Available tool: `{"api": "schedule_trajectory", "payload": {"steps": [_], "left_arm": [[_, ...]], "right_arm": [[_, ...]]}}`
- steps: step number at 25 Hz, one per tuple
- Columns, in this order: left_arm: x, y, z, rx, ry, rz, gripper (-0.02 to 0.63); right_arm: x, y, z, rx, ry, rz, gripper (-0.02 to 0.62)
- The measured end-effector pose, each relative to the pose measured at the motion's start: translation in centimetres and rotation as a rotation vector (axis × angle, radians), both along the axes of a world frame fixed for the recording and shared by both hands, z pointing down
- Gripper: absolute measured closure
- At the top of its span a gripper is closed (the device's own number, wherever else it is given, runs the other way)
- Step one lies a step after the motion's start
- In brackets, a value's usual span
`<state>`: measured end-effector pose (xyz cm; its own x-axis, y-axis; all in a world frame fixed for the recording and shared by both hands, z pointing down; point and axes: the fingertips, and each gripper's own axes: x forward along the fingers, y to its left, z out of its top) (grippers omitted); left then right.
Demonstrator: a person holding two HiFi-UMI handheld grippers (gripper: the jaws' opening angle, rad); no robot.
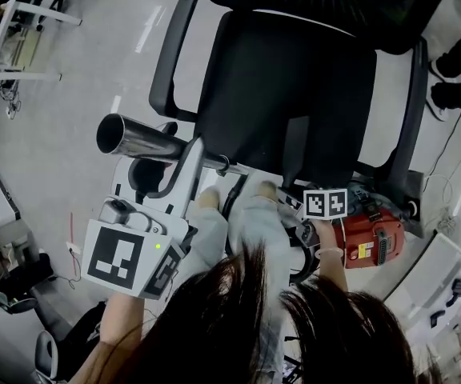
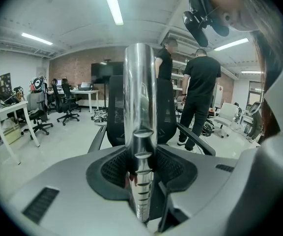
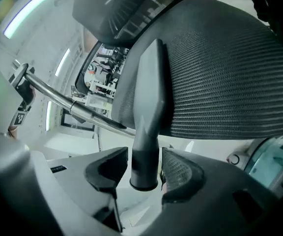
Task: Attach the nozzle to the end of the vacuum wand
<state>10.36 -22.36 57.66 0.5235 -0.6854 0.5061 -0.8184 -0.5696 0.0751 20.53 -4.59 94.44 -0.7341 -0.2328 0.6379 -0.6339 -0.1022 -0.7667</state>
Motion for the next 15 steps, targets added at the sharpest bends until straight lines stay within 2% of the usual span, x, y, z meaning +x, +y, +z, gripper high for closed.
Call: {"api": "schedule_trajectory", "payload": {"steps": [5,11,15], "left_arm": [[0.16,-0.16,-0.04,-0.016,0.048,-0.027,0.454],[-0.34,-0.26,0.01,0.000,0.017,-0.024,0.454],[-0.42,0.00,0.02,-0.004,0.011,-0.014,0.454]], "right_arm": [[-0.99,0.00,0.54,-0.006,-0.047,-0.013,0.388],[-0.86,-0.43,1.03,-0.030,-0.063,0.038,0.390],[-0.70,-0.25,0.63,-0.012,-0.072,0.032,0.413]]}}
